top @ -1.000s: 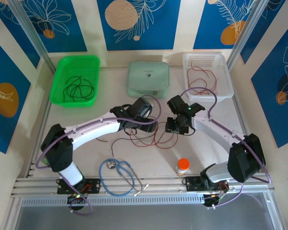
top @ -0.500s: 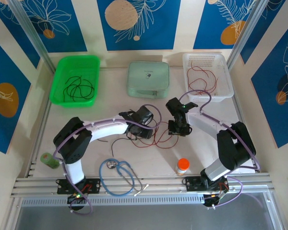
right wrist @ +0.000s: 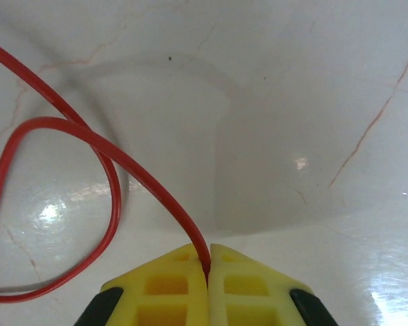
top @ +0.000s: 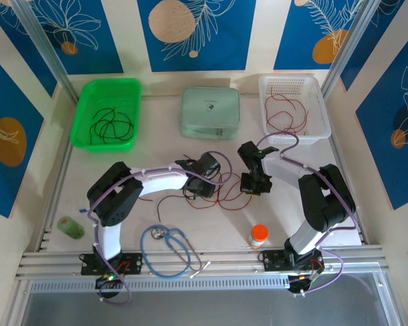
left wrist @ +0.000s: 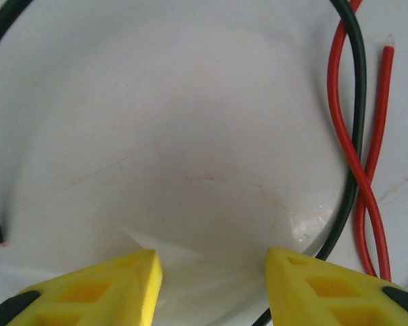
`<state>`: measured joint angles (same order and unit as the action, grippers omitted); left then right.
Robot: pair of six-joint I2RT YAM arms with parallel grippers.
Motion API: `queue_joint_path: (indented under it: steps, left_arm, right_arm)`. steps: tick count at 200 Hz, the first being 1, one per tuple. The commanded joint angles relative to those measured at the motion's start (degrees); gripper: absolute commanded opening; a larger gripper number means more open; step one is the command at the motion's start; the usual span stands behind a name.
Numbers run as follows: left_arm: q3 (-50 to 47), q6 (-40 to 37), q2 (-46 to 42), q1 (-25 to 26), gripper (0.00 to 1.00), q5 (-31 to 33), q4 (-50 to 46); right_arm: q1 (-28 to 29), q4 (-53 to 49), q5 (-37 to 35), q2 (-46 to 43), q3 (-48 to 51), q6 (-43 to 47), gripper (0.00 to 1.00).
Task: Untangle the cables
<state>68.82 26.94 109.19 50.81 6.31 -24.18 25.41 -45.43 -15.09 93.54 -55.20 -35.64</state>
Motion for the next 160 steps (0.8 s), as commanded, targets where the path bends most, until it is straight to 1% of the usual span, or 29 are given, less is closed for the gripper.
queue_joint_path:
  steps: [1, 26, 45, 75, 121, 160]
  left_arm:
    - [-3.25, -0.75, 1.60, 0.13, 0.44, 5.47, -5.88]
    - [-5.25, -0.10, 1.65, 0.14, 0.41, 9.99, -8.37]
    - [-5.80, 0.78, 2.08, 0.08, 0.36, 13.97, -10.51]
    - [-5.99, 2.30, 2.79, -0.02, 0.30, 18.47, -12.93]
    - [-7.02, 3.52, 2.93, -0.59, 0.27, 20.27, -12.95]
    - [-7.99, 4.07, 2.60, -0.77, 0.26, 20.40, -12.38]
  right_arm:
    - [-0.60, -1.46, -1.24, -1.82, -0.73, -0.22, 0.00]
    - [-1.73, -3.60, -2.56, -5.91, -1.94, -0.05, 0.00]
    - [-3.06, -5.48, -2.97, -9.59, -3.25, 0.37, 0.00]
    - [-6.19, -8.01, -1.80, -16.53, -5.71, 1.67, 0.00]
    - [-12.72, -11.09, 2.96, -25.58, -11.10, 4.45, 0.00]
    - [-17.62, -13.43, 6.30, -28.67, -18.21, 7.24, 0.00]
